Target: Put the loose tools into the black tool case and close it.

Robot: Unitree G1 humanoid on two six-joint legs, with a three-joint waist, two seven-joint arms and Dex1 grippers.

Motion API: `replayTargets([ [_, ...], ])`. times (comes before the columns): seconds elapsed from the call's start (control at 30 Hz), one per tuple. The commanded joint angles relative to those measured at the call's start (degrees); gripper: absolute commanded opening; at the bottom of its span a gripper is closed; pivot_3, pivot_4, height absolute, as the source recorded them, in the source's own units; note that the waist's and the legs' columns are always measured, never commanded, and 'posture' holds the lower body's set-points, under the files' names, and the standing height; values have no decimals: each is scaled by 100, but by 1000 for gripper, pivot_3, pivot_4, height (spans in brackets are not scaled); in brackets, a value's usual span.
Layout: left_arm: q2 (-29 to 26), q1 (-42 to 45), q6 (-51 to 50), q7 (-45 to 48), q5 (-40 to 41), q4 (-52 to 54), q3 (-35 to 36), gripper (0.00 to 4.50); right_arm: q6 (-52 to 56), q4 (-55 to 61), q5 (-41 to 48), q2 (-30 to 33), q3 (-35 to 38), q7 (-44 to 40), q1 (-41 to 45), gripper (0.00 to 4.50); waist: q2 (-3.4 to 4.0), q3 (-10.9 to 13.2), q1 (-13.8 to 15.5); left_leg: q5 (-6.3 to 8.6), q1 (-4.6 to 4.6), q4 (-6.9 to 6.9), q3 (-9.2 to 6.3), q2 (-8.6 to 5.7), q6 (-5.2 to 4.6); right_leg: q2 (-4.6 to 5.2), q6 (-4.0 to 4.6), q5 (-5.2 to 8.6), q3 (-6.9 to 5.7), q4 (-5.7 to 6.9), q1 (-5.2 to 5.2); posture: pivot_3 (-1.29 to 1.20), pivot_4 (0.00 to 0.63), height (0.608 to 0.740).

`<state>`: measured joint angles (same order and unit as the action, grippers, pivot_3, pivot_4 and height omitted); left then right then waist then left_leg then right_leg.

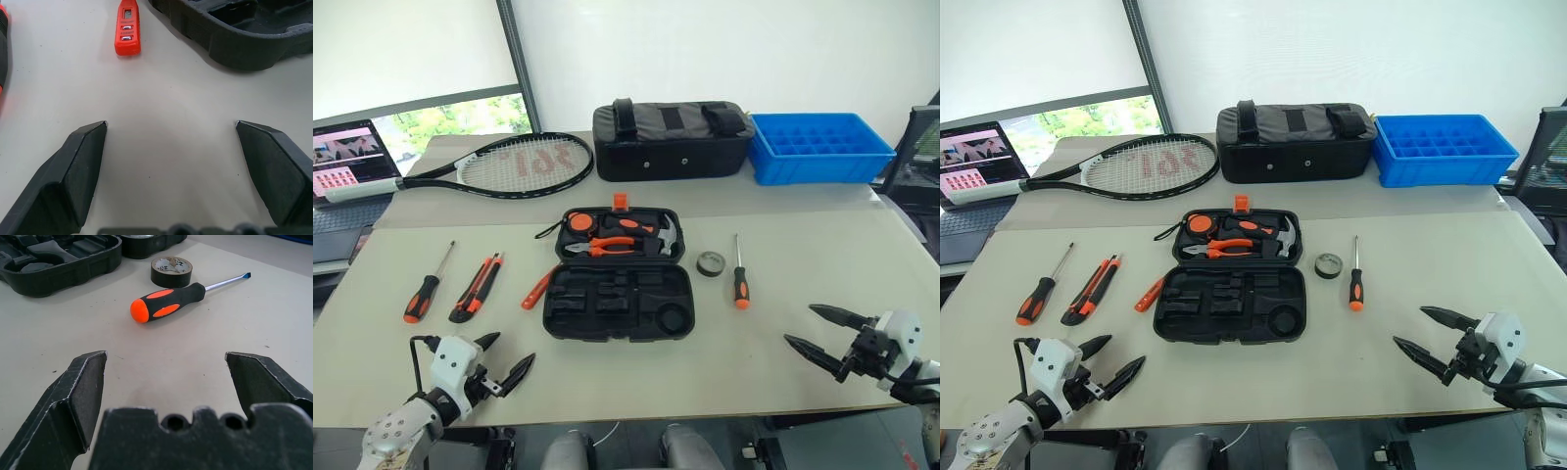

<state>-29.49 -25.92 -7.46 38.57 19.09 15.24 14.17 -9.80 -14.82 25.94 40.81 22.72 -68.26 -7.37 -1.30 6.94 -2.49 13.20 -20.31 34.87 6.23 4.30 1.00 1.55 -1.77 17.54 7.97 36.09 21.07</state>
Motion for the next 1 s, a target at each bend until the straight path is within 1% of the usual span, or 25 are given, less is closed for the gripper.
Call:
replayTargets([
  [0.03,-1,39,-3,-42,-73,-139,10,4500,88,261,157,22,55,-3,-13,4474,0,0,0,0,0,0,0,0,0,0,0,0,0,0,0,0,150,707],
  [0.37,-1,202,81,78,88,-151,106,4500,307,597,190,21,92,49,-43,4474,0,0,1,0,-3,0,0,-1,0,0,1,-1,-1,-1,1,0,150,707],
  [0.53,70,329,134,141,594,90,490,4500,653,1126,507,61,97,14,95,4474,-2,1,-8,0,-5,0,0,0,0,-1,2,-2,-2,0,3,0,150,707],
  [0.57,70,423,151,57,687,147,657,4500,896,1416,711,107,86,5,126,4474,-4,2,-15,0,-6,0,0,1,0,-1,2,-2,-2,1,3,0,150,707],
  [0.63,6,664,159,-250,609,157,944,4500,1320,1954,1047,202,37,-19,152,4474,-5,3,-14,0,-8,0,-1,4,0,-5,1,-2,-4,3,5,0,150,707],
  [0.7,-7,1001,-20,-620,702,132,1254,4500,1670,2440,1313,280,-22,-59,131,4474,-5,3,-2,0,-9,2,-7,5,0,-6,0,-2,-11,5,4,0,150,707],
  [0.8,-43,1411,-175,-918,823,-2,1597,4500,2007,2825,1509,382,-44,-62,147,4474,-11,1,9,0,-14,5,-17,5,0,-5,0,-2,-26,3,0,0,150,707],
  [0.9,-250,1920,-641,-1324,1010,-284,1976,4500,2287,3169,1788,452,-76,-80,356,4474,-12,-3,16,0,-26,7,-29,3,0,-1,22,-14,-44,-1,-1,0,150,707],
  [1.0,-427,2148,-1067,-1574,1002,-658,2155,4500,2419,3334,1902,442,-96,-72,482,4474,-7,-8,6,0,-42,11,-58,3,0,-3,29,-17,-72,-1,4,0,150,707],
])
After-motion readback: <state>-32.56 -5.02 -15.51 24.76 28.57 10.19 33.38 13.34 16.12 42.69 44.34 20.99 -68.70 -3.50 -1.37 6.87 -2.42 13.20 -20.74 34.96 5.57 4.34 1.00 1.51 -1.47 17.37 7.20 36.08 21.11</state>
